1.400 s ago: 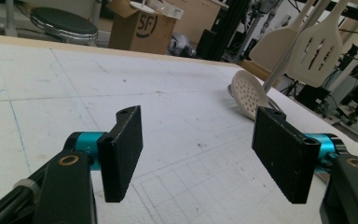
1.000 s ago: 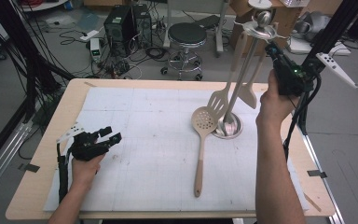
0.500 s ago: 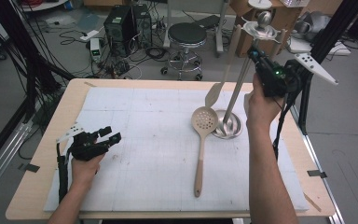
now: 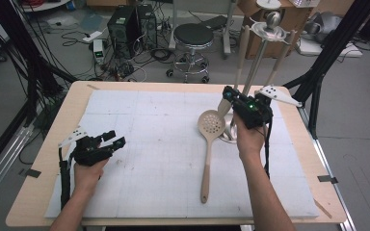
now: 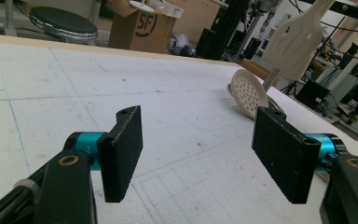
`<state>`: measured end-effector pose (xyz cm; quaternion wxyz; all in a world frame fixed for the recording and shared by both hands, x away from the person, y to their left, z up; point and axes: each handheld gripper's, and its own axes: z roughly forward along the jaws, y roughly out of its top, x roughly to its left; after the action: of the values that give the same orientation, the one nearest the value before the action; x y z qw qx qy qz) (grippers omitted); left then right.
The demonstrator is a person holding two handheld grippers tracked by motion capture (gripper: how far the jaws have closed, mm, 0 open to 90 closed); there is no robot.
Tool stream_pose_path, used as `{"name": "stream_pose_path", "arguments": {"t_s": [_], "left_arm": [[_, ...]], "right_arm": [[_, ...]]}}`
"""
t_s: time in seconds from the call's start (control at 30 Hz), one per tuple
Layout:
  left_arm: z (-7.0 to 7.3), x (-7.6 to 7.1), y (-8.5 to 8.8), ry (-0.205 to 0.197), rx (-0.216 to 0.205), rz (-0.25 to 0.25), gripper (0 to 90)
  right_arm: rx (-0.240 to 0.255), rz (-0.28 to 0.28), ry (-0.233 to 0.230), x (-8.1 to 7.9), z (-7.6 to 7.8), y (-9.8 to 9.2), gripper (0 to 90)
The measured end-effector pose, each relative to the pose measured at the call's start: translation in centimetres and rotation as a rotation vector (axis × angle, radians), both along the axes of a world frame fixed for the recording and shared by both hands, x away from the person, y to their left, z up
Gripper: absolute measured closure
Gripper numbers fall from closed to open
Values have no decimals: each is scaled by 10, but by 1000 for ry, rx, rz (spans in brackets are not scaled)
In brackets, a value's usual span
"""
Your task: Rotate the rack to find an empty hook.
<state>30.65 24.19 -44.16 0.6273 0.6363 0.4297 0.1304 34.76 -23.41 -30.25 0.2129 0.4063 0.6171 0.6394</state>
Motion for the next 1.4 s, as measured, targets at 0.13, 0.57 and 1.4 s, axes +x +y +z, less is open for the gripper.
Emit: {"name": "stream_pose_path", "arguments": {"t_s": [0.13,0.57,1.4], "left_arm": [[0,0,0,1,1,-1,340],[0,0,0,2,0,-3,340],[1,-1,0,-3,-6,0,343]], "right_arm": [[-15,-4,53,4,-17,2,721],[-71,96,241,17,-67,18,606],[-222,226,459,25,-117,50,668]]}}
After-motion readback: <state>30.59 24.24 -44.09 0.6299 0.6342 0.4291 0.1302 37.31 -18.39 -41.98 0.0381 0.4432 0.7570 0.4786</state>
